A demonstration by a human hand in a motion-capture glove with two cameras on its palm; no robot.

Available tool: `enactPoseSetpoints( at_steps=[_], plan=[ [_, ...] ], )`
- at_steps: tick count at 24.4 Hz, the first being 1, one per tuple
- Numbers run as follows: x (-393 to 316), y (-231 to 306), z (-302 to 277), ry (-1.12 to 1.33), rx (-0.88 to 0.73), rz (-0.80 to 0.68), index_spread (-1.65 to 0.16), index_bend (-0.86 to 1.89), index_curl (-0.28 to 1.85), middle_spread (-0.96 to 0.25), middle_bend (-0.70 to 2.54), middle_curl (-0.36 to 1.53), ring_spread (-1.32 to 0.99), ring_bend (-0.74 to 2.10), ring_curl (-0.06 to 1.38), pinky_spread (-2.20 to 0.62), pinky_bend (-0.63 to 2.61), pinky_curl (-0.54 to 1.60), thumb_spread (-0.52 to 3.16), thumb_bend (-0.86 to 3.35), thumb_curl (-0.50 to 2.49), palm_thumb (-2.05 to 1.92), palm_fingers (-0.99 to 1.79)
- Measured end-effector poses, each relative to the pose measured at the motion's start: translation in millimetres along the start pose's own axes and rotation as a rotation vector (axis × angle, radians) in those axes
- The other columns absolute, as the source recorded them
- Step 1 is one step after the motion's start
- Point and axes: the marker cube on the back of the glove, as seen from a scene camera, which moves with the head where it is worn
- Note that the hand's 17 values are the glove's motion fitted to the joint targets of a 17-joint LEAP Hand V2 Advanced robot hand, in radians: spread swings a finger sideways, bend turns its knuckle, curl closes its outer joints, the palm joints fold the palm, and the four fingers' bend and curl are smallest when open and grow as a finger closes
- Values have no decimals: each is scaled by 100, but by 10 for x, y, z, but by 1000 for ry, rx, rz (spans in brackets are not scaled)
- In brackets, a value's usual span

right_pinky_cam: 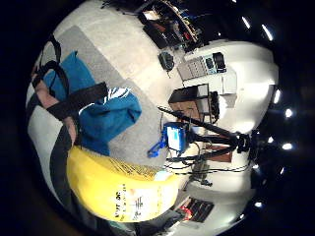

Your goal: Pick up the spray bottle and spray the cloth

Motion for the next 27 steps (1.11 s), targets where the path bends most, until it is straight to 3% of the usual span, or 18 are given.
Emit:
enactPoseSetpoints(
  at_steps=[12,27],
  plan=[
    [367,125,-453,-403,240,200,-30,15,48,-19,45,55,-21,63,47,-18,63,41,37,-3,78,103,122],
    [707,372,-529,-935,467,434,-29,14,49,-19,46,55,-20,63,48,-18,63,41,37,-3,79,103,122]
  ],
)
